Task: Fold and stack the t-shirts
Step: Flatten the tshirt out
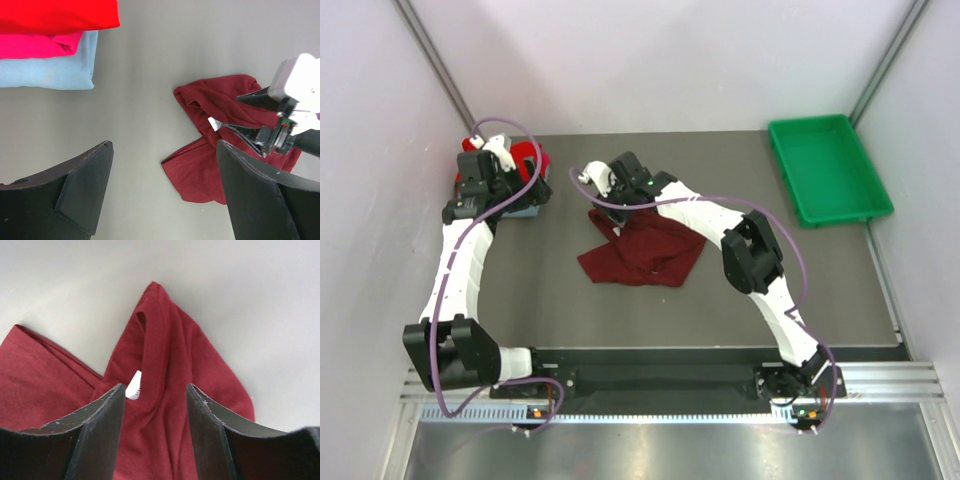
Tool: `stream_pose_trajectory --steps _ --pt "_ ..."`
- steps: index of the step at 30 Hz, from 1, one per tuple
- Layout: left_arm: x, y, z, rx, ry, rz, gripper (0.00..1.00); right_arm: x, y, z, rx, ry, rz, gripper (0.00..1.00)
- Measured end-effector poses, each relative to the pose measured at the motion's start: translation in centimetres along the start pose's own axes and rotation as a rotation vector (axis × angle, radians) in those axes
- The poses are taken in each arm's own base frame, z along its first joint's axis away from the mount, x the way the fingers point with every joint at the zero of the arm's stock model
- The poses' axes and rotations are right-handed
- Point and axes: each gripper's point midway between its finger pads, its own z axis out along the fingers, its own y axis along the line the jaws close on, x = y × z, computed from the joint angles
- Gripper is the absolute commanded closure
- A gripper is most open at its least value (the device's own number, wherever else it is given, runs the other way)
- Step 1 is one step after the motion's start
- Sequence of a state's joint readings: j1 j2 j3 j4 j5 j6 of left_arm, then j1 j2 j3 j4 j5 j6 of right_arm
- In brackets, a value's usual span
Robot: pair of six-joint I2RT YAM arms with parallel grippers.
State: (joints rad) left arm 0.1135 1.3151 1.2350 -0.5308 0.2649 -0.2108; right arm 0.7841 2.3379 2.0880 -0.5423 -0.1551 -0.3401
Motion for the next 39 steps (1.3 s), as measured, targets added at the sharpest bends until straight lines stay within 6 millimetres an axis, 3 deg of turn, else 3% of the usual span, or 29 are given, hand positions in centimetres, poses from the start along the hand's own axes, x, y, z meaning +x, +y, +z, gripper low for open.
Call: stream_pose_trajectory --steps 9,15,19,23,29,31,35,39 --pt "-0.1 0.1 -0.1 -0.002 -0.004 -0.002 0.11 2.3 1.0 2.1 -0.024 0.054 -0.008 0.49" --pt "-0.1 0.4 -0.1 -0.008 -0.006 -0.006 0.11 3.7 1.2 3.1 -0.028 0.088 -0.013 0.55" --pt "-0.2 0.5 -0.2 -0.01 -0.007 -0.008 0.11 4.2 1.1 3.5 -0.026 0.099 -0.02 0.72" --pt "-0.2 0.6 -0.2 -0.013 -0.008 -0.009 0.11 4.4 0.9 3.5 -0.015 0.105 -0.029 0.98" --pt "-0.2 0.9 -0.1 -0.027 -0.01 -0.009 0.12 4.0 0.2 2.7 0.024 0.111 -0.041 1.0" --pt "-0.2 1.1 0.0 -0.038 -0.008 -0.008 0.12 2.7 -0.3 1.1 0.042 0.091 -0.053 1.0" --pt "-0.1 1.9 0.5 -0.07 -0.004 -0.006 0.11 -2.8 -1.6 -4.2 0.095 -0.024 -0.086 1.0" --pt "-0.1 2.5 0.8 -0.099 -0.004 -0.007 0.11 -12.0 -3.3 -12.8 0.178 -0.253 -0.123 1.0"
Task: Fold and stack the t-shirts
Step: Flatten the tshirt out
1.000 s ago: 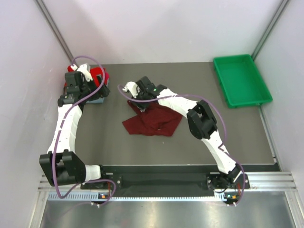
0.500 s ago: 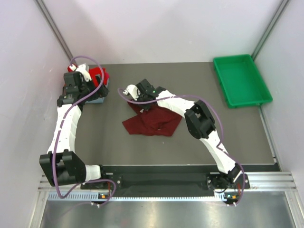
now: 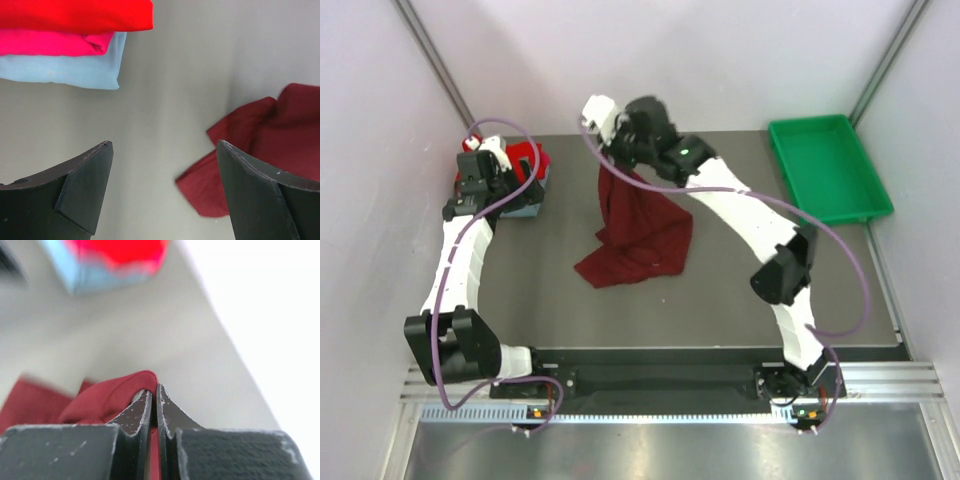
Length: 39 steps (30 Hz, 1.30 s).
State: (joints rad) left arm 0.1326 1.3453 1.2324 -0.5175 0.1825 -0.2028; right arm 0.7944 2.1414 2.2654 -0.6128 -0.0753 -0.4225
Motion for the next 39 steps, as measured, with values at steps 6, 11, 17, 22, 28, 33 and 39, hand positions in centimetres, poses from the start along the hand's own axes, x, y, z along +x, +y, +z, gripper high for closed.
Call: stream_pose_trajectory --steps 6,11,17,22,28,33,39 --pt "0.2 0.3 1.2 -0.003 0.01 -0.007 0.12 -13.1 -4.5 -13.2 0.153 -0.35 -0.037 1.0" --pt "0.9 0.6 2.9 -0.004 0.054 -0.016 0.12 -17.9 -7.3 -23.4 0.31 -0.522 -0.076 1.0" --pt "0.4 0.2 4.0 0.02 0.057 -0.027 0.15 -9.1 -11.9 -24.5 0.437 -0.347 -0.03 0.91" --pt "0.4 -0.5 4.0 0.058 0.063 -0.036 0.16 14.6 -14.3 -14.2 0.451 0.218 0.109 0.54" --pt "0.5 -1.3 3.7 0.102 0.069 -0.027 0.16 30.5 -4.0 -11.5 0.177 0.668 0.163 0.5" --pt "0.1 -1.5 3.0 0.111 0.055 -0.006 0.16 19.9 -0.9 -14.4 0.094 0.304 0.003 0.45" --pt "0.1 -1.4 3.0 0.11 0.053 0.009 0.16 15.2 4.2 -16.2 -0.065 0.11 -0.088 0.48"
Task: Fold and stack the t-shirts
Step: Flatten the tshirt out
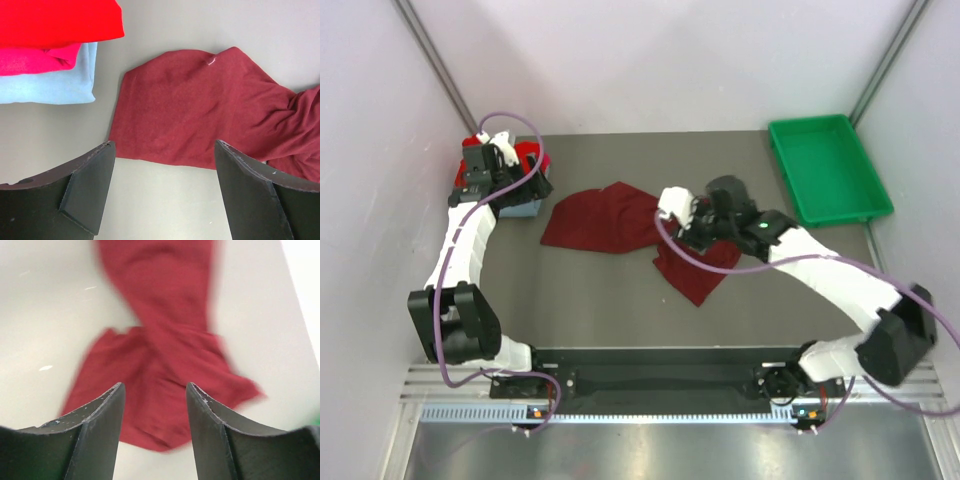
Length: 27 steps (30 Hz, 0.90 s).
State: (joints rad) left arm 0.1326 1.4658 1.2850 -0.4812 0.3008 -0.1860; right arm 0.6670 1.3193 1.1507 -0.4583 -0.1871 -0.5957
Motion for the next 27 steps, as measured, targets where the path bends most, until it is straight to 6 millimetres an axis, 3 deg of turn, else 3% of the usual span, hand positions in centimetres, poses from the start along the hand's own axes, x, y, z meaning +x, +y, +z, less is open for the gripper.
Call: stream_pose_trajectory --steps 2,5,7,10,20,21,23,24,25,27 --pt "0.1 0.1 0.0 -0.003 0.002 0.002 0.16 1.2 2.7 2.2 -0.092 0.041 -0.006 0.48" --pt "0.1 0.1 0.0 -0.005 0.006 0.005 0.16 6.4 8.0 6.0 -0.25 0.193 -0.005 0.48" --pt "0.0 0.1 0.0 -0.005 0.005 0.008 0.16 9.8 11.0 6.9 -0.329 0.286 -0.004 0.48" --pt "0.0 0.1 0.0 -0.007 0.005 0.009 0.16 12.8 13.1 6.7 -0.387 0.365 -0.005 0.48" --pt "0.0 0.1 0.0 -0.007 0.006 0.007 0.16 14.2 13.4 6.9 -0.372 0.382 -0.03 0.5" --pt "0.0 0.1 0.0 -0.007 0.005 0.007 0.16 14.3 13.5 6.9 -0.375 0.382 -0.031 0.54" --pt "0.0 0.1 0.0 -0.008 0.006 0.007 0.16 14.3 13.6 7.1 -0.38 0.376 -0.036 0.74" --pt "0.0 0.2 0.0 -0.009 0.005 0.007 0.16 14.2 13.7 7.3 -0.383 0.374 -0.035 0.91" --pt "0.0 0.2 0.0 -0.01 0.005 0.007 0.16 14.0 13.6 7.6 -0.384 0.37 -0.039 0.97" --pt "0.0 0.2 0.0 -0.012 0.004 0.008 0.16 13.7 13.0 8.2 -0.363 0.374 -0.036 1.0"
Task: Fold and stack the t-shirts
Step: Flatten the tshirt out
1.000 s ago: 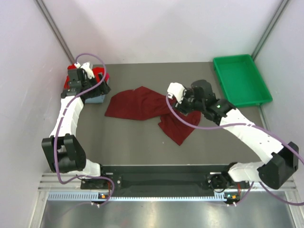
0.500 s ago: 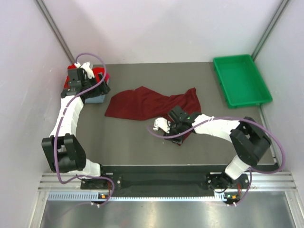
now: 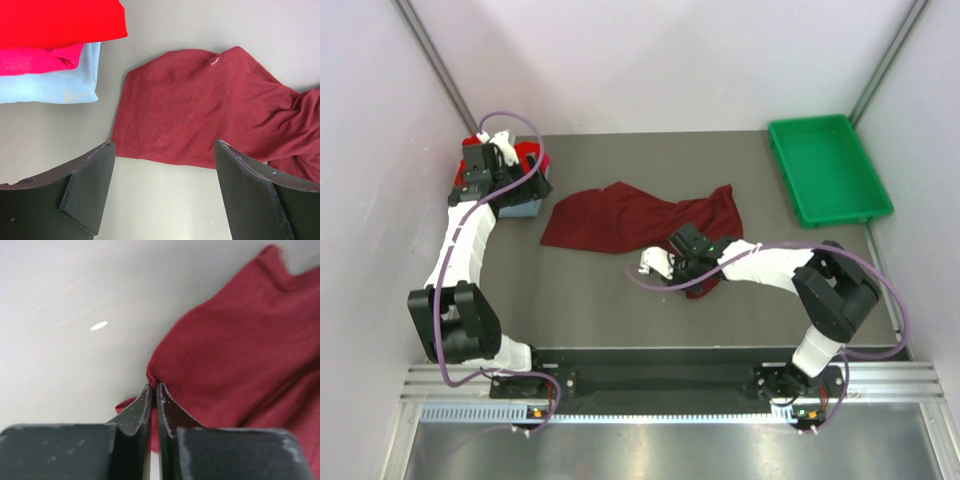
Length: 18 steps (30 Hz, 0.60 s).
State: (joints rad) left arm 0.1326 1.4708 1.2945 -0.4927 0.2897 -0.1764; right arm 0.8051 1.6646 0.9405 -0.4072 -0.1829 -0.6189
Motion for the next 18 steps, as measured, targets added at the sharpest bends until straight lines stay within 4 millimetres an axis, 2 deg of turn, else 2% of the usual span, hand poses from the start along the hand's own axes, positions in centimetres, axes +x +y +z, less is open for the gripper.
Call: stream_pose_trajectory --steps 5,7,8,11,12,14,16,18 --pt "0.0 0.2 0.0 -0.008 -0.001 0.006 0.16 -0.6 -2.3 -0.5 0.081 0.039 0.007 1.0" --pt "-0.1 0.4 0.0 -0.02 -0.003 0.013 0.16 -1.9 -3.9 -2.0 0.122 0.043 0.01 1.0" --pt "-0.1 0.5 0.0 -0.026 -0.004 0.019 0.17 -3.4 -5.3 -3.0 0.158 0.019 0.007 1.0" --pt "-0.2 1.1 0.0 -0.051 -0.008 0.047 0.19 -9.3 -10.3 -8.1 0.306 -0.102 -0.01 1.0" --pt "-0.2 1.3 0.0 -0.06 -0.009 0.061 0.22 -11.6 -12.2 -10.7 0.374 -0.16 -0.018 1.0" --pt "-0.2 1.5 0.0 -0.069 -0.009 0.097 0.27 -14.6 -14.5 -15.7 0.487 -0.256 -0.036 1.0" --pt "0.1 1.7 0.1 -0.069 -0.005 0.143 0.26 -16.5 -15.7 -20.4 0.579 -0.33 -0.052 1.0" --pt "1.5 1.8 0.3 -0.066 0.014 0.219 0.23 -17.7 -16.1 -24.1 0.645 -0.386 -0.066 1.0"
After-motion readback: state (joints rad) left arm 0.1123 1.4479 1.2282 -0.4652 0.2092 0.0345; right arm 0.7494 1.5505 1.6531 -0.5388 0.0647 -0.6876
